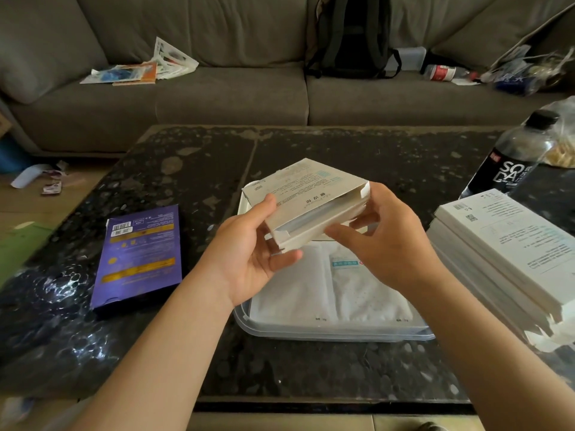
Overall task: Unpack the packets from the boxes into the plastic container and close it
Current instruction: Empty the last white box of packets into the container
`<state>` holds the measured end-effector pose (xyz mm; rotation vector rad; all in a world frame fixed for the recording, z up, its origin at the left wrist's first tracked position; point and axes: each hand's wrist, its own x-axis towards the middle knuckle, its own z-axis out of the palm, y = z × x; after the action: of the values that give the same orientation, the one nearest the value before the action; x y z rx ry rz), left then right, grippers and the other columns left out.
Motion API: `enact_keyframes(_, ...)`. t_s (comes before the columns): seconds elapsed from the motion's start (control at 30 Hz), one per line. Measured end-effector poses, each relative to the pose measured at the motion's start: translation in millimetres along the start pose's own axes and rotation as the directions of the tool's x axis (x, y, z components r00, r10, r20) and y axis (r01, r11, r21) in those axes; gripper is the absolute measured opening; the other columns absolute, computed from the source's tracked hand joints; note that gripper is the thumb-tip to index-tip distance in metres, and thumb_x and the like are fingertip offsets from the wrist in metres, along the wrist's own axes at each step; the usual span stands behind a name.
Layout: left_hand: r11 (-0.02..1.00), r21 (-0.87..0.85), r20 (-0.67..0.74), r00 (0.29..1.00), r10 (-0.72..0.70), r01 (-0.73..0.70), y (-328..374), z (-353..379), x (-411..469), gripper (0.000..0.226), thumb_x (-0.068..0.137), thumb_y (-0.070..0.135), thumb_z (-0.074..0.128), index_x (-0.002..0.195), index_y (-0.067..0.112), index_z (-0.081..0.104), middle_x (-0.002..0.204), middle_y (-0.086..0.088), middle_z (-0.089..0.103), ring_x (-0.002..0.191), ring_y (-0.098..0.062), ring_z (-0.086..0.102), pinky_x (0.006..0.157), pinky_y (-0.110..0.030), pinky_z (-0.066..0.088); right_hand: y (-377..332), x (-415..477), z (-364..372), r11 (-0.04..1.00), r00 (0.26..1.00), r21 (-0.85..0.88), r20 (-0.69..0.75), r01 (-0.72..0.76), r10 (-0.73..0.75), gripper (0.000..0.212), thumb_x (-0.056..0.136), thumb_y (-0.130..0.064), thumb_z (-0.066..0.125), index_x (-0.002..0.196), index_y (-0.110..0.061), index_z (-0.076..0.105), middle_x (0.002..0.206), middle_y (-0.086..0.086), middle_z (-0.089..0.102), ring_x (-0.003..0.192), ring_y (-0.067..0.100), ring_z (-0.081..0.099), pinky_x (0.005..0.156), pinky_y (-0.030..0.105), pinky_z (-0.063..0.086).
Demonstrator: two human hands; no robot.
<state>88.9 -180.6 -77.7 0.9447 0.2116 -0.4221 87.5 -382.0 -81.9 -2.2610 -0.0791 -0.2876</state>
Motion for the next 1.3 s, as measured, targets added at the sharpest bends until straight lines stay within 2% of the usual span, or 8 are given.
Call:
enact_keyframes(0.2,0.999,-0.025,0.036,0.999,0.04,-0.039,-0.2,0.7,1.8,0.041,0.098,0.029,0.058,0.138,0.018,0.063,0.129,-0.013,0.073,0.115,-0.032,0.073,0.066,-0.04,0.065,-1.3,-0.6,-0.1,0.997,0.998,-0.055,-0.029,0.046,-0.048,0.052,0.076,-0.053,0.077,0.118,-0.04,0.05,0.094,-0.037,0.049,0.088,0.003,0.061,0.074,0.022,0.054)
enact_keyframes(0.33,0.996,-0.054,0.004,0.998,0.067,-0.067,-0.3,-0.4,3.2,0.039,0.101,0.025,0.059,0.138,0.015,0.063,0.127,-0.014,0.073,0.114,-0.031,0.073,0.068,-0.035,0.064,-1.0,-0.7,-1.0,0.996,0.997,-0.057,-0.029,0.075,-0.076,0.045,0.081,-0.049,0.076,0.12,-0.039,0.054,0.094,-0.038,0.048,0.088,0.003,0.061,0.07,0.015,0.049)
enact_keyframes(0.5,0.994,-0.062,-0.008,0.996,0.09,-0.091,1.1,-0.3,2.9,0.037,0.101,0.024,0.06,0.136,0.016,0.065,0.126,-0.013,0.074,0.113,-0.029,0.074,0.068,-0.034,0.064,-0.3,1.2,-5.7,0.991,0.996,0.098,-0.033,0.088,-0.085,0.03,0.087,-0.042,0.072,0.115,-0.04,0.06,0.106,-0.028,0.063,0.1,0.006,0.064,0.08,0.021,0.054)
enact_keyframes(0.77,0.994,-0.042,-0.019,0.995,0.098,-0.098,3.1,-3.1,2.6,0.037,0.102,0.023,0.059,0.138,0.017,0.063,0.125,-0.012,0.075,0.112,-0.029,0.074,0.07,-0.036,0.064,-9.2,5.8,-6.2,0.967,0.987,0.249,-0.158,0.055,-0.016,0.005,0.095,-0.03,0.067,0.099,-0.032,0.068,0.096,-0.021,0.071,0.093,0.004,0.068,0.082,0.03,0.06)
enact_keyframes(0.9,0.994,-0.046,-0.021,0.995,0.095,-0.096,4.4,-5.0,3.7,0.037,0.103,0.023,0.058,0.138,0.015,0.064,0.127,-0.013,0.074,0.115,-0.03,0.073,0.069,-0.035,0.064,-12.0,6.5,-8.6,0.932,0.992,0.361,-0.116,0.002,0.043,0.022,0.101,-0.017,0.053,0.1,-0.023,0.075,0.095,-0.012,0.076,0.093,0.012,0.071,0.077,0.037,0.062)
enact_keyframes(1.03,0.995,-0.051,0.003,0.997,0.082,-0.082,5.1,-7.1,4.1,0.038,0.102,0.023,0.059,0.14,0.016,0.063,0.129,-0.013,0.073,0.118,-0.031,0.071,0.071,-0.036,0.064,-14.5,10.2,-12.8,0.835,0.981,0.536,-0.055,-0.128,0.186,0.029,0.101,-0.008,0.048,0.094,-0.015,0.076,0.093,-0.001,0.077,0.091,0.022,0.073,0.074,0.039,0.062)
enact_keyframes(1.17,0.997,-0.043,0.031,0.997,0.072,-0.07,3.7,-6.4,4.1,0.053,0.088,0.024,0.067,0.14,0.017,0.062,0.129,-0.014,0.073,0.115,-0.031,0.073,0.069,-0.036,0.064,-16.0,13.2,-15.3,0.501,0.914,0.778,0.23,-0.379,0.335,0.028,0.097,-0.011,0.045,0.11,-0.012,0.071,0.102,0.013,0.075,0.091,0.025,0.069,0.074,0.039,0.056)
enact_keyframes(1.3,0.997,-0.028,0.047,0.996,0.073,-0.072,2.0,-6.6,4.7,0.061,0.081,0.024,0.07,0.141,0.018,0.061,0.13,-0.014,0.072,0.117,-0.032,0.072,0.071,-0.037,0.065,-16.0,12.7,-14.2,0.336,0.865,0.805,0.4,-0.49,0.303,0.033,0.092,-0.017,0.043,0.115,-0.016,0.066,0.116,0.012,0.073,0.11,0.03,0.066,0.091,0.044,0.052)
